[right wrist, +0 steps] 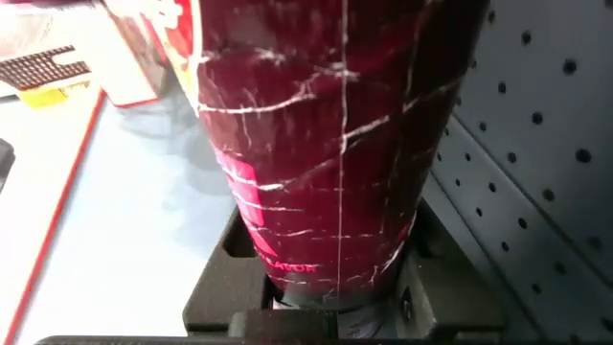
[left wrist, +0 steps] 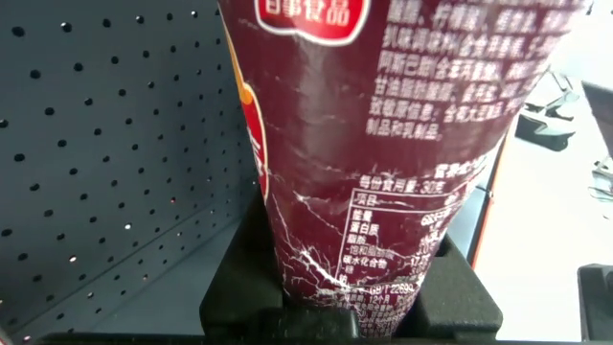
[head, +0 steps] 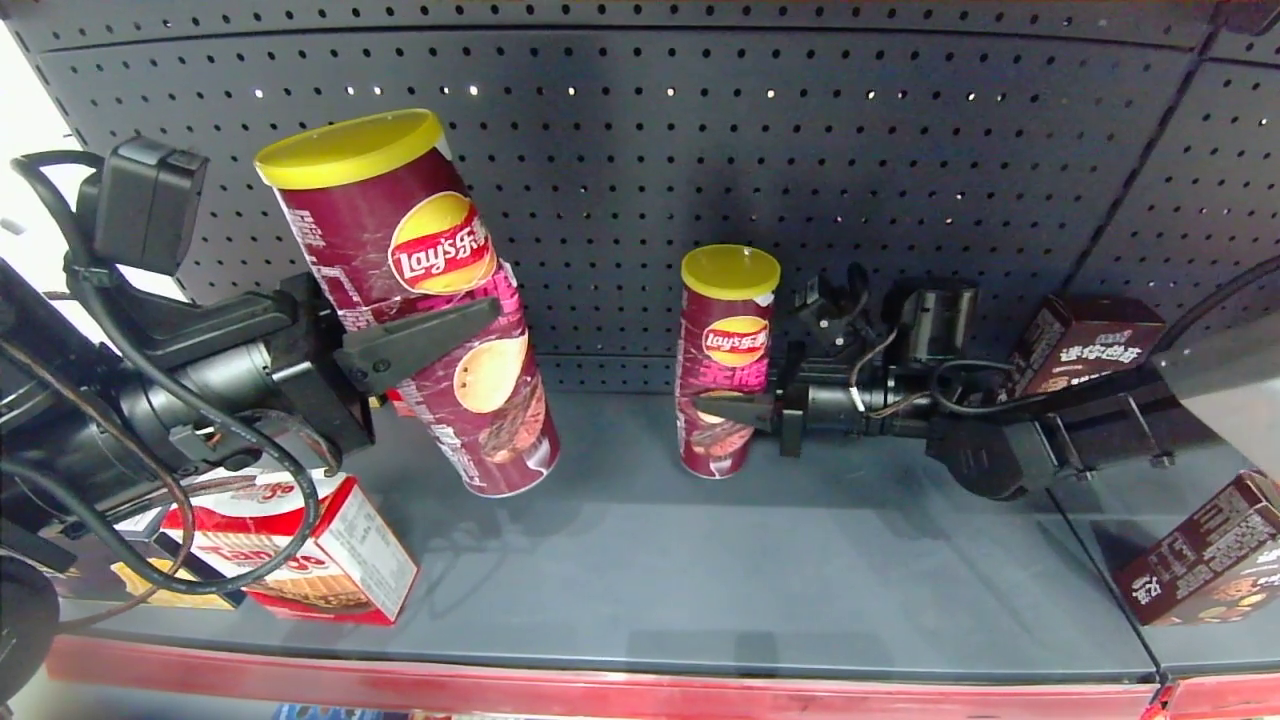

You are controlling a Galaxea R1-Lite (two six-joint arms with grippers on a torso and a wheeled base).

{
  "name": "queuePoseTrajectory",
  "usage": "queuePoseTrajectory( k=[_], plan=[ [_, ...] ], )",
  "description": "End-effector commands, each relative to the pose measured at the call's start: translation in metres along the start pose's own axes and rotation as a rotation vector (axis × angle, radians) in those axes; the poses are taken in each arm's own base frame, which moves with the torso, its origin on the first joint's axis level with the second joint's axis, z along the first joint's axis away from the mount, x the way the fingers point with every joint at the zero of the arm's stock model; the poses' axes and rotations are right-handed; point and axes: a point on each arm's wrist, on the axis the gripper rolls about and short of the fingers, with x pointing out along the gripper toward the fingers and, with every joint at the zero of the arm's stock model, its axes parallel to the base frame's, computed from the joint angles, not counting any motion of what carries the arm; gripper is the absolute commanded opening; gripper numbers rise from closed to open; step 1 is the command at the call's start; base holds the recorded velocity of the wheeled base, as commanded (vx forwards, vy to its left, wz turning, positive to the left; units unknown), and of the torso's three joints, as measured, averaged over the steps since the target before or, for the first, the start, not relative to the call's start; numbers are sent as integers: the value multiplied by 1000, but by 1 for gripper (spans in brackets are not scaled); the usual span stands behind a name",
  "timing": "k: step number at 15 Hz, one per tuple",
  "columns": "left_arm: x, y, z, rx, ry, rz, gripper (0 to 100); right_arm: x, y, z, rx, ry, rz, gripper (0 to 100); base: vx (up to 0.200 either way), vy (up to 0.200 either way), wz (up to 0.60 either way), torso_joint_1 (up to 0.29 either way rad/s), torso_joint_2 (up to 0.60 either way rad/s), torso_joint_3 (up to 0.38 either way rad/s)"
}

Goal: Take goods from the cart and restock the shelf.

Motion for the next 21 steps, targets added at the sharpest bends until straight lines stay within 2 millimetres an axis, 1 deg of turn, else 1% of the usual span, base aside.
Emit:
queuePoseTrajectory(
  k=[1, 2, 6, 7, 8, 9, 10, 12, 14, 15, 21],
  plan=[
    [-1, -1, 0, 1, -1, 0, 0, -17, 21, 24, -29, -24, -5, 0, 0, 0, 0, 0, 0, 0],
    [0, 0, 0, 1, -1, -2, 0, -23, 34, 27, -41, -35, -1, 0, 0, 0, 0, 0, 0, 0],
    [0, -1, 0, 1, -1, -3, 0, -41, 84, 29, -49, -35, -29, 0, 0, 0, 0, 0, 0, 0],
    [0, -1, 0, 1, -1, -3, 0, -46, 102, 27, -43, -29, -19, 0, 0, 0, 0, 0, 0, 0],
    [0, -1, 0, 1, -1, -2, 0, -51, 115, 22, -34, -22, -3, 0, 0, 0, 0, 0, 0, 0],
    [0, 0, 0, 1, -1, 0, 0, -54, 120, 18, -31, -19, 1, 0, 0, 0, 0, 0, 0, 0],
    [-1, 0, -1, -3, 3, 0, 0, -56, 125, 8, -27, -15, 4, 0, 0, 0, 0, 0, 0, 0],
    [-2, 1, -2, -3, 4, 7, 0, -57, 128, -11, -14, -1, 2, 0, 0, 0, 0, 0, 0, 0],
    [-3, 2, -2, -4, 7, 11, 0, -55, 127, -23, -11, 3, 0, 0, 0, 0, 0, 0, 0, 0],
    [-3, 2, -2, -2, 6, 16, 0, -51, 124, -30, -17, -3, -6, 0, 0, 0, 0, 0, 0, 0],
    [-3, 4, -4, -5, 9, 16, 0, -43, 120, -44, 10, 25, 3, 0, 0, 0, 0, 0, 0, 0]
  ],
)
